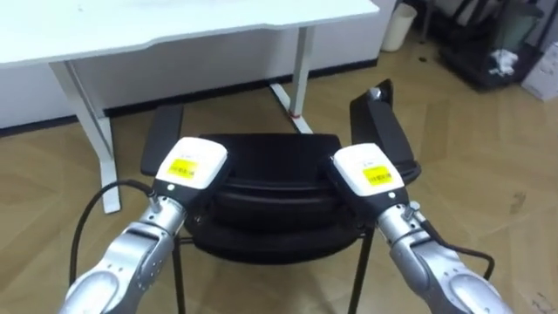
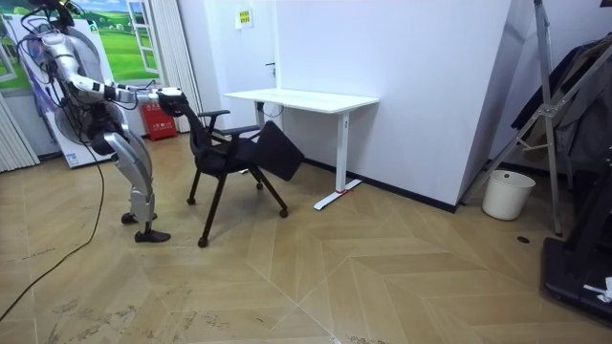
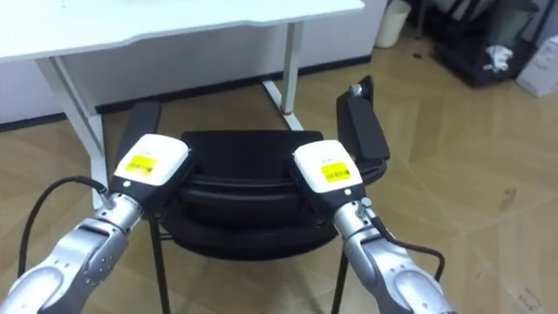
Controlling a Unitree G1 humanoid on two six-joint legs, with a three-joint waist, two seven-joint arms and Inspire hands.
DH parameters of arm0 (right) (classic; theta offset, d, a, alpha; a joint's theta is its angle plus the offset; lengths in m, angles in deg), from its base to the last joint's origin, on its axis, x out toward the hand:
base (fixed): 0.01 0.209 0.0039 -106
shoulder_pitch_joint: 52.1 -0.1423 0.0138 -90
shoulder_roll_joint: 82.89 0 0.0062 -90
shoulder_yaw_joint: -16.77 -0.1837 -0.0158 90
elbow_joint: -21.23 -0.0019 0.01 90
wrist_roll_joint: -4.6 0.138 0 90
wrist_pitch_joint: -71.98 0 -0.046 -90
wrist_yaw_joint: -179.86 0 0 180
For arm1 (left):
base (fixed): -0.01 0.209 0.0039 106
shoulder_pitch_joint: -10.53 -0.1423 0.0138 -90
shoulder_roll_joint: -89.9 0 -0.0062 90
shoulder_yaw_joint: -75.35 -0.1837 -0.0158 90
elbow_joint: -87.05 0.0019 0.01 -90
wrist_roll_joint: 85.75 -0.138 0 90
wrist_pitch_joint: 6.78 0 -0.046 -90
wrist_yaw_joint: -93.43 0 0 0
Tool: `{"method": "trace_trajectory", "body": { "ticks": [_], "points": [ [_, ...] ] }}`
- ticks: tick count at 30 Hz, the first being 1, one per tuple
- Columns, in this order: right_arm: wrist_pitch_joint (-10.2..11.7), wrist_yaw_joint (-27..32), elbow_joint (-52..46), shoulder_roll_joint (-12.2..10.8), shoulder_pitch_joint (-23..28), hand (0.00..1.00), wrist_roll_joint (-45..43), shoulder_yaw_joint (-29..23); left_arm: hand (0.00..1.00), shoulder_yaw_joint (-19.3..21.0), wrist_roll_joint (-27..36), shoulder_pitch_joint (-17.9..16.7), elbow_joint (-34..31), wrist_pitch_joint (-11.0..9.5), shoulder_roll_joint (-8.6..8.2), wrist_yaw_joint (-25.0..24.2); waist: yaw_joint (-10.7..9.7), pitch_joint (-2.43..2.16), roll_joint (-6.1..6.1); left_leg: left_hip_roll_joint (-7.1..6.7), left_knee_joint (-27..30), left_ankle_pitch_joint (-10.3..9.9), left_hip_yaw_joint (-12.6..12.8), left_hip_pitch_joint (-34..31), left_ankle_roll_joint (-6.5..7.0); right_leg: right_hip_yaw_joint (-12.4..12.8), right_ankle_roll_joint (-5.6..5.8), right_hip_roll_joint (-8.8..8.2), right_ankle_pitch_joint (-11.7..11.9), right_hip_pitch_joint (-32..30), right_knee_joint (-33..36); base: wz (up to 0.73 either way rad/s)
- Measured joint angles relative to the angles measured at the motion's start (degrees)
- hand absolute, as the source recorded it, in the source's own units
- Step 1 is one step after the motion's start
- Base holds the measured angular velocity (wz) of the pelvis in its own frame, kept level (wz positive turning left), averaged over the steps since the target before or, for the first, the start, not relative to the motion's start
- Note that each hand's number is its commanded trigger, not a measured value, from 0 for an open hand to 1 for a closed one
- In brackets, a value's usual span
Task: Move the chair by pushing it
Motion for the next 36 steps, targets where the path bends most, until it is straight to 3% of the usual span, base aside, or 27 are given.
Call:
{"method": "trace_trajectory", "body": {
  "ticks": [4, 8, 11, 12, 13, 14, 16, 20, 23, 29, 33, 36],
  "points": [
    [0.09, 0.14, 0.09, -0.03, 0.83, 1.0, 0.41, -0.2, 1.0, -0.2, -0.04, -0.06, 0.74, -0.09, -0.32, 0.19, -0.6, -0.03, -0.35, 1.35, 3.54, 1.73, 0.58, -0.69, -0.54, -3.21, -1.35, -0.04, -2.21, 3.61, -0.18, 0.45],
    [0.24, 0.07, -0.08, 0.49, 0.85, 1.0, 0.28, -0.34, 1.0, -0.23, -0.08, -0.01, 0.6, 0.3, -1.04, 0.28, -1.78, -0.18, -0.45, 0.6, 3.8, 3.48, 0.64, -3.54, -0.61, -5.1, -1.41, -0.26, -2.6, 5.76, -2.67, 0.33],
    [0.49, 0.06, -0.09, 0.45, 1.7, 1.0, -0.85, -0.52, 1.0, -0.38, -0.88, -1.8, 0.21, 0.93, -1.78, 1.17, -1.82, -0.34, -0.63, -3.18, -0.42, 3.38, 1.32, -8.45, -0.18, -5.47, -0.92, -0.55, -2.11, 8.42, -6.01, 0.02],
    [0.87, 0.25, -0.35, 0.62, 2.76, 1.0, -1.11, -0.59, 1.0, -0.6, -0.91, -3.08, -0.09, 0.95, -1.9, 1.71, -1.68, -0.59, -0.51, -4.74, -3.76, 4.28, 2.54, -10.03, 0.85, -5.49, -0.63, -0.59, -1.9, 9.83, -7.43, -0.16],
    [1.05, 0.67, -1.17, 0.81, 4.29, 1.0, -1.61, -0.95, 1.0, -0.88, -0.91, -4.15, -0.51, 0.98, -2.12, 2.06, -1.33, -0.91, -0.29, -6.02, -7.28, 6.93, 3.56, -11.64, 2.14, -5.48, -0.45, -0.65, -1.88, 10.97, -8.34, -0.21],
    [1.11, 0.78, -1.47, 0.8, 4.69, 1.0, -1.84, -1.02, 1.0, -0.91, -0.91, -4.74, -1.21, 1.1, -2.13, 2.14, -1.13, -0.9, -0.2, -6.68, -8.83, 8.69, 3.67, -12.29, 2.66, -5.39, -0.3, -0.65, -1.96, 11.58, -8.7, -0.21],
    [1.59, 1.38, -2.78, 1.1, 6.5, 1.0, -2.01, -1.1, 1.0, -0.94, -0.91, -6.93, -3.0, 1.31, -1.51, 2.42, -0.39, -0.87, -0.04, -8.81, -15.73, 15.99, 3.79, -12.86, 3.77, -4.53, 0.58, -0.72, -2.44, 13.45, -9.73, -0.15],
    [1.76, 2.54, -3.63, 1.16, 6.48, 1.0, -2.56, -1.4, 1.0, -0.76, -0.68, -7.8, -5.3, 2.0, -1.13, 2.6, 0.03, -1.11, 0.16, -10.14, -19.07, 22.75, 3.53, -11.8, 5.64, -2.78, 1.88, -0.81, -3.28, 13.96, -10.15, -0.15],
    [1.29, 3.04, -4.08, 1.08, 6.14, 1.0, -4.17, -1.62, 1.0, -0.55, -0.48, -7.55, -5.29, 2.33, -1.68, 2.61, 0.27, -1.21, -0.38, -11.83, -18.88, 22.73, 4.08, -11.08, 6.57, -1.33, 3.5, -2.66, -4.25, 13.96, -10.08, -0.09],
    [1.19, 3.44, -4.05, 0.98, 4.33, 1.0, -5.46, -1.78, 1.0, 0.39, -0.63, -6.0, -5.66, 2.02, -1.23, 2.54, 0.89, -0.49, -2.21, -13.8, -17.5, 20.3, 5.27, -11.4, 7.48, -0.59, 5.28, -5.15, -5.5, 13.97, -9.76, -0.04],
    [0.65, 3.46, -4.06, 0.33, 3.95, 1.0, -4.93, -3.17, 1.0, 0.9, -2.18, -3.33, -6.08, 1.44, -1.34, 0.55, 2.41, -0.05, -3.67, -13.84, -12.44, 16.51, 5.46, -13.72, 8.01, -0.65, 6.05, -5.36, -6.84, 13.8, -8.98, 0.02],
    [0.47, 3.72, -4.0, 0.15, 3.74, 1.0, -2.93, -3.49, 1.0, 0.9, -2.75, -1.68, -7.13, 1.27, -0.85, -1.19, 3.72, -0.22, -5.17, -14.02, -10.14, 13.9, 6.35, -14.85, 8.34, -1.18, 6.39, -5.81, -7.5, 13.68, -8.78, -0.03]
  ]
}}
